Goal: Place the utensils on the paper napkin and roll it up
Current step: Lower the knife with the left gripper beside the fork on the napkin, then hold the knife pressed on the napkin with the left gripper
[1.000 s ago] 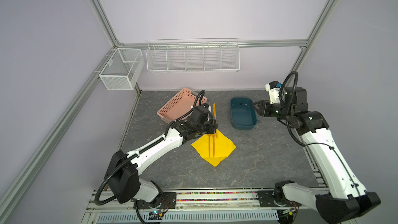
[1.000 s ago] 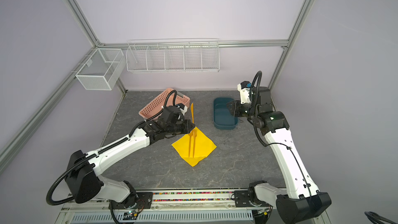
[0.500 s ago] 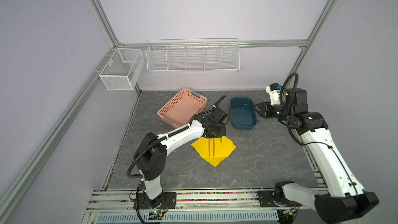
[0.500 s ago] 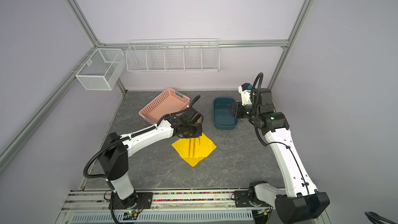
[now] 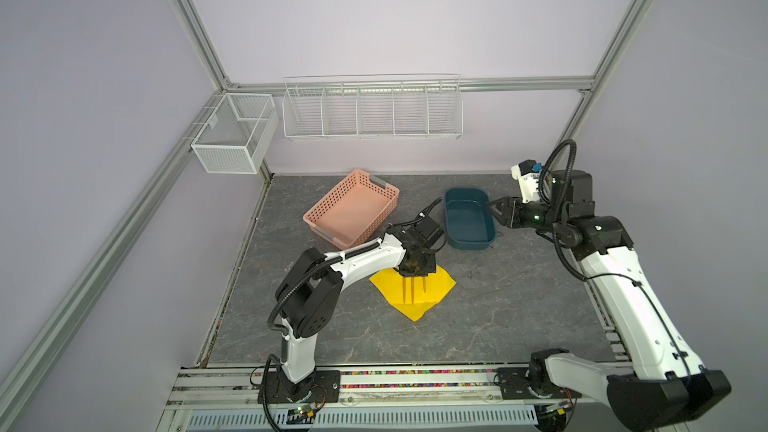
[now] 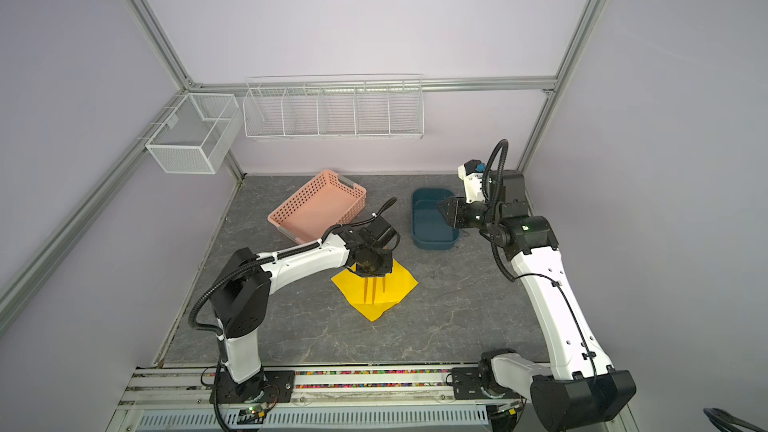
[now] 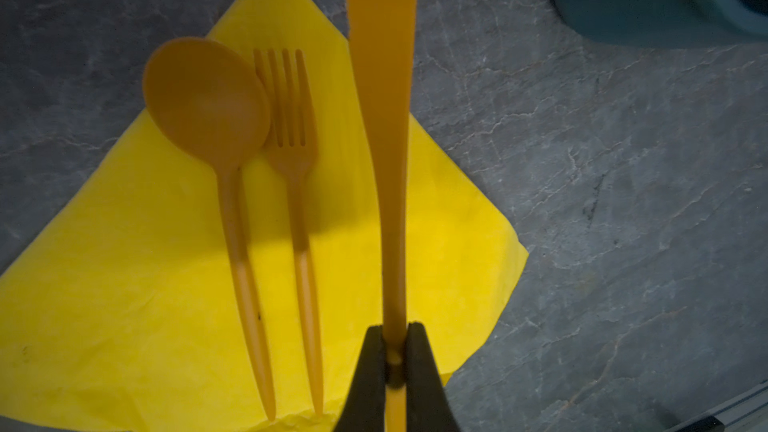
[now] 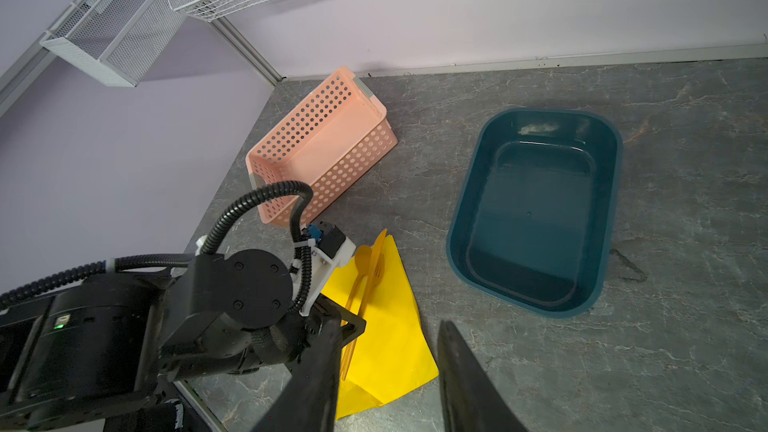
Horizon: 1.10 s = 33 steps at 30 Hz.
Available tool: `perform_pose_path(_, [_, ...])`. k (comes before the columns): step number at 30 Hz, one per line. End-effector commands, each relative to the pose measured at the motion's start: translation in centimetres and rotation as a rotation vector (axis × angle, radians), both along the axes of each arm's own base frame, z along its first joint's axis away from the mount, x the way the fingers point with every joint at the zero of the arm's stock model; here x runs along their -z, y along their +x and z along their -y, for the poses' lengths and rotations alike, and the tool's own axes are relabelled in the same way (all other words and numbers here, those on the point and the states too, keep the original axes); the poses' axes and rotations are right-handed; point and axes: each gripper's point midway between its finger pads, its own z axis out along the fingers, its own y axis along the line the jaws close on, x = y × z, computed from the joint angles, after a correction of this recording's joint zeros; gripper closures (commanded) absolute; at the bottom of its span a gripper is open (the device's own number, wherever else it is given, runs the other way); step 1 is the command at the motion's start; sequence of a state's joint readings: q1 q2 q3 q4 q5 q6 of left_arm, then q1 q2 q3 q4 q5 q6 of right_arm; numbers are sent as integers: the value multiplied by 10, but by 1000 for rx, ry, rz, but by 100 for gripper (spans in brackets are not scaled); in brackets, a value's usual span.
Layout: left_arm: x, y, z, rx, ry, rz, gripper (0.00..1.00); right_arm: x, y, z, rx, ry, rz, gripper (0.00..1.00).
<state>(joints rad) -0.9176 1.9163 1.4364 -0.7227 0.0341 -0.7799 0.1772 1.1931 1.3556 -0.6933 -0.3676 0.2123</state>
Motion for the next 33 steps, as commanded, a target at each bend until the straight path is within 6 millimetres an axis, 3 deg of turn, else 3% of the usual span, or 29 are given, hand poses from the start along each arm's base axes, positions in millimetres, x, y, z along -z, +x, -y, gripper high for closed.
perform_pose_path(1, [15, -5, -1, 12, 36, -28, 100, 0, -2, -1, -19, 4, 21, 58])
perform_pose_path(14, [34, -7, 1, 16, 78, -80, 100, -1, -2, -1, -19, 6, 27, 58])
perform_pose_path(33, [40, -12, -8, -8, 115, -101, 100, 0, -4, 0, -19, 3, 28, 57])
